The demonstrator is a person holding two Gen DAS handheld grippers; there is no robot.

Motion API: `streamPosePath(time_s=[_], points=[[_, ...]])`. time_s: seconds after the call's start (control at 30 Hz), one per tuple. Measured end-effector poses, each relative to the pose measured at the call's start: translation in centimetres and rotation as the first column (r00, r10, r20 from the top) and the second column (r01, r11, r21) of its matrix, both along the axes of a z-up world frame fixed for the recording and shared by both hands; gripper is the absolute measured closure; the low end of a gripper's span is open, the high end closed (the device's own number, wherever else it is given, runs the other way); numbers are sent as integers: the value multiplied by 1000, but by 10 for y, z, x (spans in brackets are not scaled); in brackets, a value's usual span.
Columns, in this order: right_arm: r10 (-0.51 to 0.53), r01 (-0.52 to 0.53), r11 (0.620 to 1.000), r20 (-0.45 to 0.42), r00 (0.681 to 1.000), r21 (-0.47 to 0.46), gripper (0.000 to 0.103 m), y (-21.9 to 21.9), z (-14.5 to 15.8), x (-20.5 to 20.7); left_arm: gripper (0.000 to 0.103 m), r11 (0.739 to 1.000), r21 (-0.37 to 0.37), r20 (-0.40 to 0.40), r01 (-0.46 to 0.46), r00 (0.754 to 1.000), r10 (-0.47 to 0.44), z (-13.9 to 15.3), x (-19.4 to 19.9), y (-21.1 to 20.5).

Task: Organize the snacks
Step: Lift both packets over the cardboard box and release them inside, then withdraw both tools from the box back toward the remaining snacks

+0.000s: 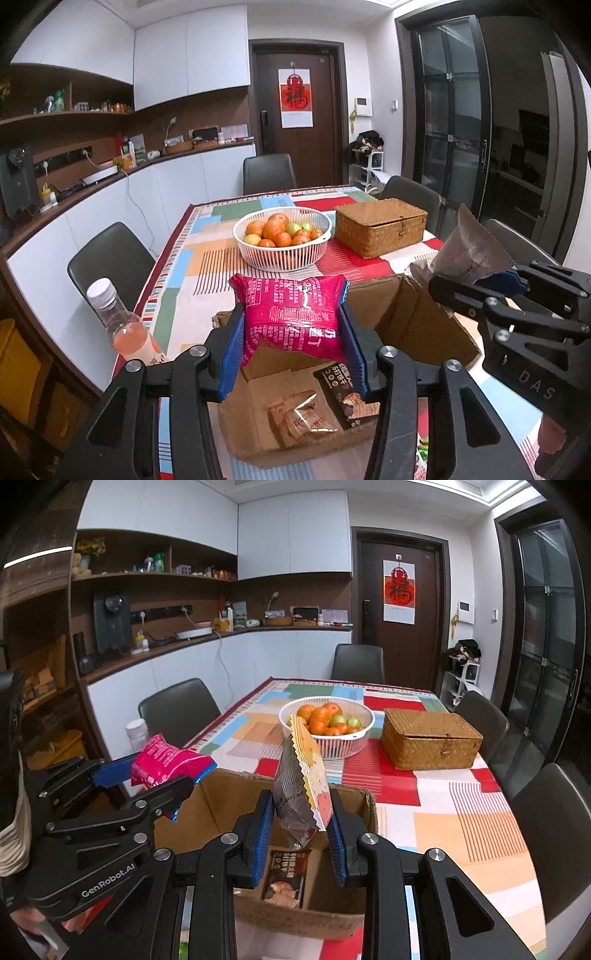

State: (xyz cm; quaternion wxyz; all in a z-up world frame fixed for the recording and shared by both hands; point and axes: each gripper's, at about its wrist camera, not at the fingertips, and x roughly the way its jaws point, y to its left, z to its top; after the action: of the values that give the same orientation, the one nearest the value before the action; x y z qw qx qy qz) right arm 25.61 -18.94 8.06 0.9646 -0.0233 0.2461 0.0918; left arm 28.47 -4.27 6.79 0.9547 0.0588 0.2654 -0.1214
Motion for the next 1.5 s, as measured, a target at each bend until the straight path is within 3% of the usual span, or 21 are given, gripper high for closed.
streamPosePath(time_s=[0.03,0.13,0.37,0.67,0.93,1.3,1.5], points=[[-2,2,1000,-7,1000,-7,73,0,-1,5,45,1000,-4,1,-9,1000,9,0,2,1],[-29,28,1000,-39,999,-11,53,-2,-5,16,38,1000,-5,12,-22,1000,22,2,-3,2],[-57,56,998,-11,998,-23,45,-6,-3,3,33,999,6,30,-42,999,42,10,-26,9],[-34,39,996,61,998,-83,45,4,3,-40,27,998,-16,72,-61,996,62,25,-71,18],[-4,7,999,67,998,-40,45,5,4,-78,26,999,-12,58,-45,997,46,19,-112,22],[23,-23,999,-17,1000,-36,45,7,-27,-106,26,999,22,1,-44,999,44,-14,-151,27],[22,-24,1000,-79,997,-21,45,6,-48,-112,26,999,3,-85,-53,995,53,-37,-162,36]])
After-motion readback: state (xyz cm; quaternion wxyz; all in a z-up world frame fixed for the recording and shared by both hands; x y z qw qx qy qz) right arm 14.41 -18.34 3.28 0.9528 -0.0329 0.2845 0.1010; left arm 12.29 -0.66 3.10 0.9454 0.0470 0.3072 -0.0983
